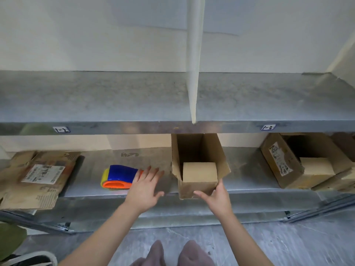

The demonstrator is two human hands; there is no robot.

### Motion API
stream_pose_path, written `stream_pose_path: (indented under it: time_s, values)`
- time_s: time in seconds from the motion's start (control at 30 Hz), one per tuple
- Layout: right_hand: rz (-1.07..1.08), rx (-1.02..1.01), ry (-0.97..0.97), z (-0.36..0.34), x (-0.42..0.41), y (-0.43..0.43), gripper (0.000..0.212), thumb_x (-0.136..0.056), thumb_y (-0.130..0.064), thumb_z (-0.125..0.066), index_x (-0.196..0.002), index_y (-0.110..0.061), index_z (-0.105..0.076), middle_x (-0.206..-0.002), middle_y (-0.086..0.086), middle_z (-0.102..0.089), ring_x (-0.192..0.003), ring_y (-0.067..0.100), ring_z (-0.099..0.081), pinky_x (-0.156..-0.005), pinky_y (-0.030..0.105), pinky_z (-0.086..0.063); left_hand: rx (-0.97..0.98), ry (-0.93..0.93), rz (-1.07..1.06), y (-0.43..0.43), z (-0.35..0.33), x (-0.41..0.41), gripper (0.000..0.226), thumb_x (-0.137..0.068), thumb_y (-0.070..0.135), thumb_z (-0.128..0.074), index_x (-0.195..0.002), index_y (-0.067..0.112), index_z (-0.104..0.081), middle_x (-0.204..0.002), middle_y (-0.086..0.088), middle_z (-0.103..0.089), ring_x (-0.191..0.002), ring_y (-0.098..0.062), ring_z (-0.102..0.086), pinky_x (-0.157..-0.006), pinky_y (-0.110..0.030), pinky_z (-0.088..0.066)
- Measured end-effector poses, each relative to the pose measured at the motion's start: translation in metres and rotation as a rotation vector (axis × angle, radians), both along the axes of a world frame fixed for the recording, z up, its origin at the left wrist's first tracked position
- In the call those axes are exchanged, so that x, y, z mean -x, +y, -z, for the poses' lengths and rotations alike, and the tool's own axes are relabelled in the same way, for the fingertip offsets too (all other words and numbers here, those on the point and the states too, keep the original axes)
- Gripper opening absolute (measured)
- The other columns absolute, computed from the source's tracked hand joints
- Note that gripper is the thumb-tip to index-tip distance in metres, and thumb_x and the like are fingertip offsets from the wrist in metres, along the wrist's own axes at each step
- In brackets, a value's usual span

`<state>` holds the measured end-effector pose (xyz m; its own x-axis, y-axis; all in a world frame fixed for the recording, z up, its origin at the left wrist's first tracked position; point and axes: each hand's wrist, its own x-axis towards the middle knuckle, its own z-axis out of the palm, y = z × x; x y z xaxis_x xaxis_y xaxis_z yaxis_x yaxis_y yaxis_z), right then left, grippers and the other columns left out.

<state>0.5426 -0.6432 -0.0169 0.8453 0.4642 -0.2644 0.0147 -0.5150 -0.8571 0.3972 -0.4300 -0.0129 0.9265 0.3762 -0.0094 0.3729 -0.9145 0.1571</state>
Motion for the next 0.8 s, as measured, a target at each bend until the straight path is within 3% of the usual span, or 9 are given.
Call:
stream_pose_path:
  time_s: [0.2,0.37,0.47,0.53,0.67,0.8]
  values:
    - [0.089,-0.024,-0.033,-0.027,-0.031,-0.052,0.086,-0.064,-0.034,-0.088,-0.133,-0.021,-0.038,-0.125,-0.004,-0.057,-0.122,0.019,-0.053,-0.103,0.034,-0.046,-0.057,0.012,0.144,-0.007,-0.027,-0.039,0.072,-0.089,0.054,-0.052,-0.15,0.03,-0.023,-0.157,0.002,-0.026,-0.148,-0.025,-0.011,-0.118,-0.045,0.005]
    - [0.115,0.011,-0.061,-0.032,-0.073,-0.116,0.085,-0.064,-0.03,-0.089,-0.133,-0.018,-0.04,-0.129,0.001,-0.056,-0.123,0.021,-0.052,-0.105,0.038,-0.045,-0.032,-0.004,0.243,-0.073,-0.025,-0.094,0.071,-0.087,0.055,-0.052,-0.149,0.029,-0.029,-0.154,-0.001,-0.034,-0.145,-0.027,-0.024,-0.118,-0.046,-0.007]
    - [0.122,0.038,-0.066,-0.026,-0.106,-0.155,0.082,-0.063,-0.03,-0.09,-0.128,-0.019,-0.041,-0.127,0.003,-0.057,-0.122,0.023,-0.053,-0.104,0.038,-0.046,0.008,0.019,0.258,-0.126,-0.017,-0.133,0.071,-0.091,0.053,-0.049,-0.151,0.026,-0.022,-0.156,0.0,-0.029,-0.143,-0.024,-0.027,-0.118,-0.041,-0.012]
    - [0.11,0.058,-0.066,-0.022,-0.13,-0.178,0.076,-0.063,-0.031,-0.09,-0.12,-0.021,-0.041,-0.126,0.005,-0.058,-0.121,0.024,-0.053,-0.102,0.038,-0.046,0.096,0.049,0.21,-0.16,-0.015,-0.158,0.073,-0.092,0.055,-0.047,-0.152,0.025,-0.019,-0.155,0.0,-0.029,-0.14,-0.022,-0.031,-0.115,-0.038,-0.02]
    - [0.082,0.12,-0.07,-0.015,-0.164,-0.206,0.069,-0.066,-0.035,-0.088,-0.117,-0.016,-0.045,-0.122,0.005,-0.054,-0.12,0.025,-0.053,-0.099,0.037,-0.047,0.482,0.102,0.061,-0.221,-0.009,-0.196,0.075,-0.091,0.058,-0.048,-0.15,0.018,-0.024,-0.148,-0.008,-0.04,-0.132,-0.028,-0.041,-0.106,-0.036,-0.036]
    - [0.143,0.099,-0.139,-0.005,-0.173,-0.218,0.084,-0.071,-0.035,-0.085,-0.138,-0.015,-0.038,-0.134,0.008,-0.056,-0.125,0.024,-0.052,-0.1,0.035,-0.045,0.649,0.095,-0.001,-0.252,-0.001,-0.218,0.055,-0.096,0.049,-0.047,-0.137,0.014,-0.037,-0.139,-0.009,-0.052,-0.125,-0.025,-0.051,-0.1,-0.036,-0.043]
